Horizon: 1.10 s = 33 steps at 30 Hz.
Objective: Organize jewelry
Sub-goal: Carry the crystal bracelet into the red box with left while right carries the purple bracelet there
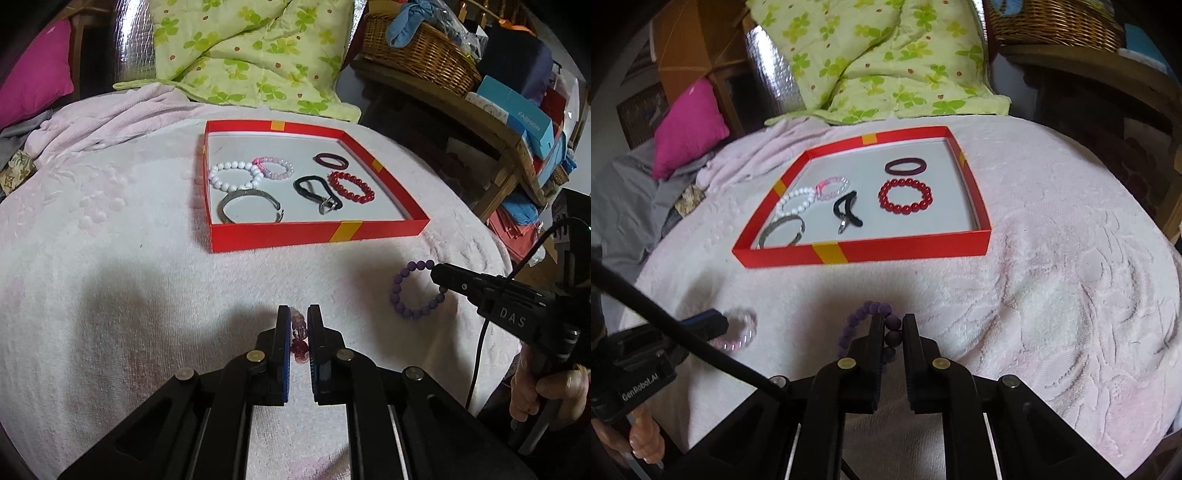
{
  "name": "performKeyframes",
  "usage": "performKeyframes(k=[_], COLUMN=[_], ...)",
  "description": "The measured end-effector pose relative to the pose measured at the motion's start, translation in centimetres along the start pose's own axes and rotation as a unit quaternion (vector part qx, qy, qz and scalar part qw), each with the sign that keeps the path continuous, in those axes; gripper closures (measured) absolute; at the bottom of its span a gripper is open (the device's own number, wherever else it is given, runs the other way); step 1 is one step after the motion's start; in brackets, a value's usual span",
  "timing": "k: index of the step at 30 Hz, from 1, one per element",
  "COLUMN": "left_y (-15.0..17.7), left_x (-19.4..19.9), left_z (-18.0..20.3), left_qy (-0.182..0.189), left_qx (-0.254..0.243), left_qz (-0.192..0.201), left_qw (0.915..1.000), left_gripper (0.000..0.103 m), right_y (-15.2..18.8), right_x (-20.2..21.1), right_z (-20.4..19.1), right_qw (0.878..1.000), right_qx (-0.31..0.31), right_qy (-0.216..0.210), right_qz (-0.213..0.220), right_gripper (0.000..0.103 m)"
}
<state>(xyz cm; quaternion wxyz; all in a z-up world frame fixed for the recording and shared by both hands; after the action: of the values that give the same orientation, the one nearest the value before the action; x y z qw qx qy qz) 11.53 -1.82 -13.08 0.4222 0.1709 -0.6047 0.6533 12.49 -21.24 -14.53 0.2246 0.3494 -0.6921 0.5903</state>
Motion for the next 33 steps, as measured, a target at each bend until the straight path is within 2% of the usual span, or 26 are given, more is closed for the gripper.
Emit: performKeyframes(k=[6, 12, 25, 33], left_y=[-0.3, -0.9, -1.8, -2.2], left_x=[0.7, 2.1, 5.0, 4.9], left_z=[0.0, 0.1, 1.3, 2.2], left_qy=[0.009, 0.019, 0.038, 0.032], left_qx=[0.002, -0.003, -0.045, -0.064], left_qz=[0.009, 0.032, 0.106, 0.114], left_qw=[0.9999, 0.9993, 0.9926, 0.9909], left_gripper=[0.094, 0.094, 0.094, 0.094], right_y=[-0.5, -0.9, -1.5, -2.5], right_x=[0.5, 1.4, 3.3, 4.4], right_z=[0.9, 0.6, 1.0, 1.8], right_qw=[0.999, 0.999, 0.995, 0.992], right_qx=[-0.028, -0.031, -0.045, -0.061], right_qy=[-0.013, -0.028, -0.039, -0.041], right_qz=[0.010, 0.034, 0.081, 0.106], right_gripper=[0.092, 0.092, 0.092, 0.092])
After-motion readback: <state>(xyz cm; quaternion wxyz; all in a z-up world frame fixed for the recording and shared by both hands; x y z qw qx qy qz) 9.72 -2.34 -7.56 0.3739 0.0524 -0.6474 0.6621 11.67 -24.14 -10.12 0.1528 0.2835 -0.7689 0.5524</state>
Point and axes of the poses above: each gripper's, at about its wrist camera, not at the fingertips, and x roughly against the way its jaws point, z to its right, y to its underside, the point moved 3 cm from there along -x, roughly the way its jaws point, and after that the axes turned 2 degrees about -y, right-handed, at the moved point
